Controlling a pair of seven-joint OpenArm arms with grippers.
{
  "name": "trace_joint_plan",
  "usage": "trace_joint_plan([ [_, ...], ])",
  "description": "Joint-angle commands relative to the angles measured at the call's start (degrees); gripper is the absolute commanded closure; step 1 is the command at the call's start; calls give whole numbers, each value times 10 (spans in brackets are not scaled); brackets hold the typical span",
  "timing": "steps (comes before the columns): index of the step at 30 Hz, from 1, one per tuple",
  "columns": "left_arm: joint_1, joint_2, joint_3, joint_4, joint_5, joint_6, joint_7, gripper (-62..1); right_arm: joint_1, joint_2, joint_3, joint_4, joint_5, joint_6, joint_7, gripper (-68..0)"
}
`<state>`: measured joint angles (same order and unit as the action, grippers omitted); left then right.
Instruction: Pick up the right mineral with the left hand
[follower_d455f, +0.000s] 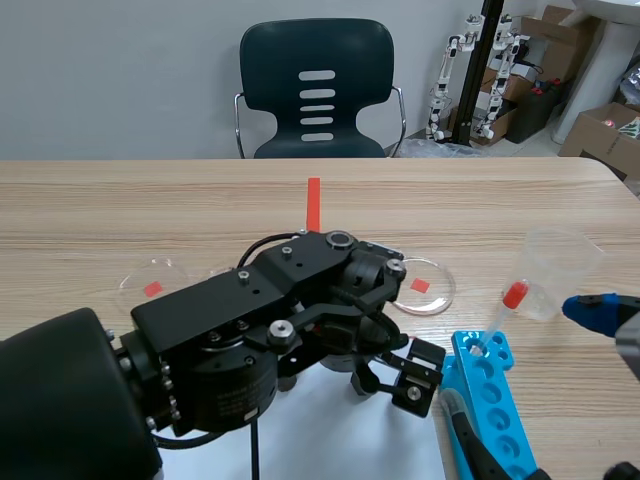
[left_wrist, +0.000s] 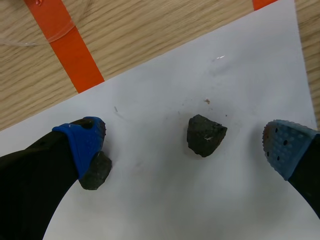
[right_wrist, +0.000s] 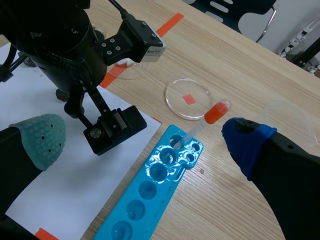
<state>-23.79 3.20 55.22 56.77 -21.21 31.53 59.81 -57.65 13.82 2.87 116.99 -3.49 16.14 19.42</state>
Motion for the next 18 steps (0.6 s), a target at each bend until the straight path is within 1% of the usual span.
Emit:
trace_joint_plan([
  [1, -2, 11, 4, 5, 0, 3, 0, -623, 3, 4, 2, 7, 5, 0, 9, -679],
  [11, -2, 17, 4, -17, 3, 0, 1, -623, 3, 4, 2, 7, 5, 0, 9, -679],
  [14, -2, 17, 4, -17, 3, -11, 0, -623, 3, 4, 2, 7, 5, 0, 9, -679],
  [16, -2, 19, 4, -17, 3, -13, 0, -623, 3, 4, 2, 7, 5, 0, 9, -679],
  [17, -2, 19, 4, -17, 3, -14, 0, -612, 3, 4, 2, 7, 5, 0, 9, -679],
  [18, -2, 19, 4, -17, 3, -17, 0, -577, 3, 4, 2, 7, 5, 0, 9, -679],
])
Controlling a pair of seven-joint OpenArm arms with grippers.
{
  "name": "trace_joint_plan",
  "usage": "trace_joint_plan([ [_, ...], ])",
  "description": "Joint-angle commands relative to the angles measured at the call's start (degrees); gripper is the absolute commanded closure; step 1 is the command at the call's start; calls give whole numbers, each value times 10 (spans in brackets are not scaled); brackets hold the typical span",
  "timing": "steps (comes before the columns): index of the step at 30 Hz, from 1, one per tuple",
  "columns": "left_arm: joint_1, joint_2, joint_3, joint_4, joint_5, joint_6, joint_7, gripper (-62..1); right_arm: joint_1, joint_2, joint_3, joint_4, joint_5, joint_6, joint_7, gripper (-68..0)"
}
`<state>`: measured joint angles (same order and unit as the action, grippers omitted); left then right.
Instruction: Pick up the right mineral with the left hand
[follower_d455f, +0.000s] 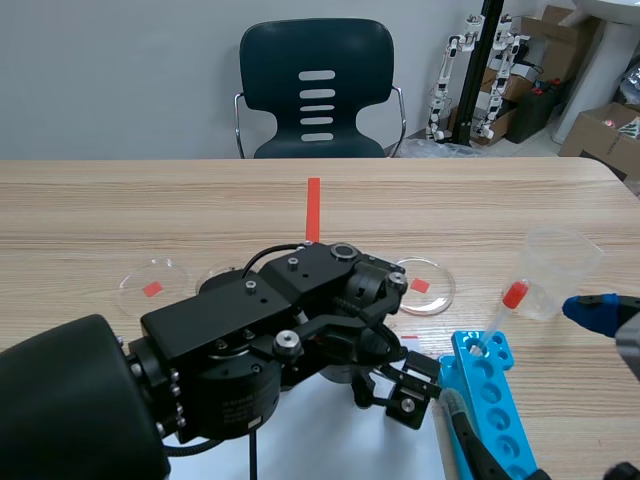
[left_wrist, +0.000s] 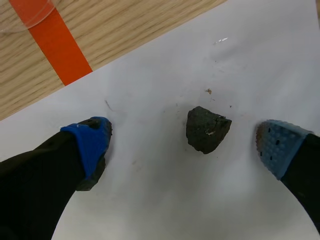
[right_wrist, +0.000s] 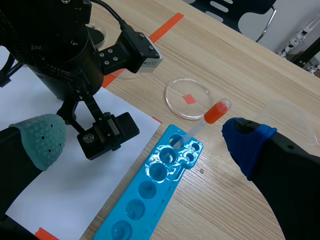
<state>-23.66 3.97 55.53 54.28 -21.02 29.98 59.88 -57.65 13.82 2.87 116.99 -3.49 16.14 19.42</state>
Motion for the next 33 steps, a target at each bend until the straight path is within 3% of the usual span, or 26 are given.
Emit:
trace_joint_plan([
  [1, -3, 13, 1, 8, 1, -4, -1, -541, 3, 4, 2, 7, 5, 0, 9, -679],
  [5, -3, 17, 1, 8, 7, -10, 0, -427, 3, 4, 2, 7, 5, 0, 9, -679],
  [13, -3, 17, 1, 8, 7, -10, 0, -257, 3, 4, 2, 7, 5, 0, 9, -679],
  [20, -3, 17, 1, 8, 7, -10, 2, -227, 3, 4, 2, 7, 5, 0, 9, -679],
  [26, -3, 17, 1, 8, 7, -10, 4, -146, 3, 4, 2, 7, 5, 0, 9, -679],
  [33, -3, 17, 1, 8, 7, -10, 3, -145, 3, 4, 2, 7, 5, 0, 9, -679],
])
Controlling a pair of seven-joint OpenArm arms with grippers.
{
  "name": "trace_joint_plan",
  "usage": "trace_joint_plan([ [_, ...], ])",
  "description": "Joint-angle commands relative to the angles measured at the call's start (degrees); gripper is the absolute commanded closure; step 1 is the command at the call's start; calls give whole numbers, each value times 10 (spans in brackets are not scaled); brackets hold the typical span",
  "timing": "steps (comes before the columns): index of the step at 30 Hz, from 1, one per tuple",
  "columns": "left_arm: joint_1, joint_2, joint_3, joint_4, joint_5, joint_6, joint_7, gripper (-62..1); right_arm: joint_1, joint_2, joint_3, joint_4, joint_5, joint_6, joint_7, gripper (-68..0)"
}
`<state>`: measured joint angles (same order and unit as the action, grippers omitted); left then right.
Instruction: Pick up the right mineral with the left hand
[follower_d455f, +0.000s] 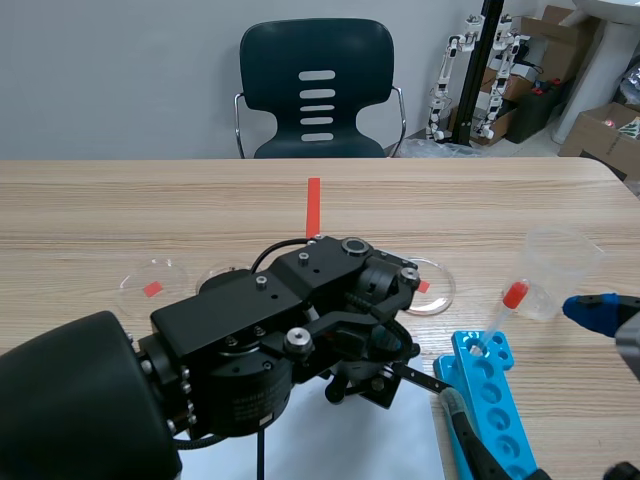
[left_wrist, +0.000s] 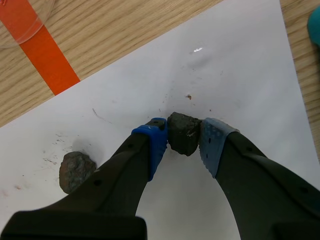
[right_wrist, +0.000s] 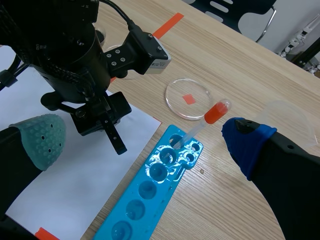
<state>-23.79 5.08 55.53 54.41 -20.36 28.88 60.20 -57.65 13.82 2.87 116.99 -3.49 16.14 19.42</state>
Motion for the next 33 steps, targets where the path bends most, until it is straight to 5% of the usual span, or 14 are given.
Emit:
trace_joint_plan([
  [1, -2, 6, 1, 7, 1, 1, 0, -145, 3, 4, 2, 7, 5, 0, 9, -679],
  [12, 3, 6, 1, 8, 6, 1, -4, -100, 3, 4, 2, 7, 5, 0, 9, -679],
  [19, 3, -6, 1, 49, 45, 1, -35, -100, 3, 4, 2, 7, 5, 0, 9, -679],
  [27, 31, -56, 0, 138, 46, 1, -79, -100, 3, 4, 2, 7, 5, 0, 9, -679],
  [33, 80, -121, 0, 239, 46, 1, -190, -100, 3, 4, 2, 7, 5, 0, 9, -679],
])
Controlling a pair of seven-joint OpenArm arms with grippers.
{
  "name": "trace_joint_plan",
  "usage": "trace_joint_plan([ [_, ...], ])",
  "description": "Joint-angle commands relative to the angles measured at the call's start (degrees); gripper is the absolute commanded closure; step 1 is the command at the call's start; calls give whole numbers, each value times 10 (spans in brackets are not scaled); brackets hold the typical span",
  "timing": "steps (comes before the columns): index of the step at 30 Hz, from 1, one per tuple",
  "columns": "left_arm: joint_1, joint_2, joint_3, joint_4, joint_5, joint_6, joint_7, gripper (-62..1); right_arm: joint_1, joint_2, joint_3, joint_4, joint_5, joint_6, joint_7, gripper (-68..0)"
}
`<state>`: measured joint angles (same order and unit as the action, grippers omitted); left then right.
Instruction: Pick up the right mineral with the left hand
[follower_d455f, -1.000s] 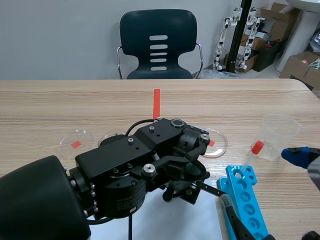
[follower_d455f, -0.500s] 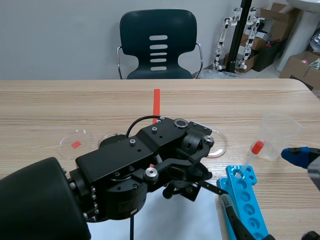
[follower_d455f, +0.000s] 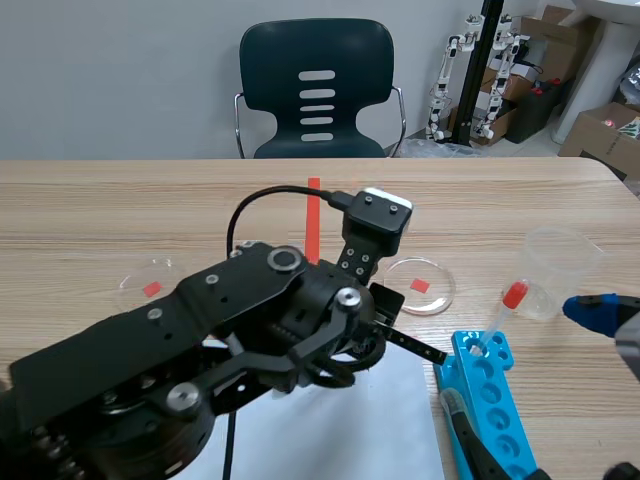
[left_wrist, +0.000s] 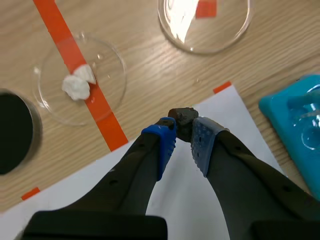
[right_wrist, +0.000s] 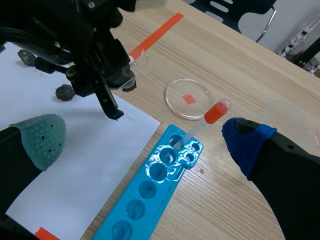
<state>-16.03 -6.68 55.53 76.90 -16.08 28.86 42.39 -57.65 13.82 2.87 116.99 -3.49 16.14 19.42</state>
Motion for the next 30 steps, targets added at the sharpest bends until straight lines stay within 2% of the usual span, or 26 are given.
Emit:
trace_joint_plan([
  [1, 13, -17, 0, 34, 3, 1, -33, -100, 3, 4, 2, 7, 5, 0, 9, -679],
  [7, 71, -99, -15, 149, 5, -1, -152, -100, 3, 4, 2, 7, 5, 0, 9, -679],
  [14, 147, -193, -67, 248, 5, -5, -258, -100, 3, 4, 2, 7, 5, 0, 9, -679],
  [16, 174, -215, -90, 267, 5, -29, -292, -100, 3, 4, 2, 7, 5, 0, 9, -679],
  [22, 261, -263, -171, 291, 5, -130, -388, -100, 3, 4, 2, 7, 5, 0, 9, -679],
  [30, 362, -270, -303, 311, 5, -279, -407, -100, 3, 4, 2, 7, 5, 0, 9, -679],
])
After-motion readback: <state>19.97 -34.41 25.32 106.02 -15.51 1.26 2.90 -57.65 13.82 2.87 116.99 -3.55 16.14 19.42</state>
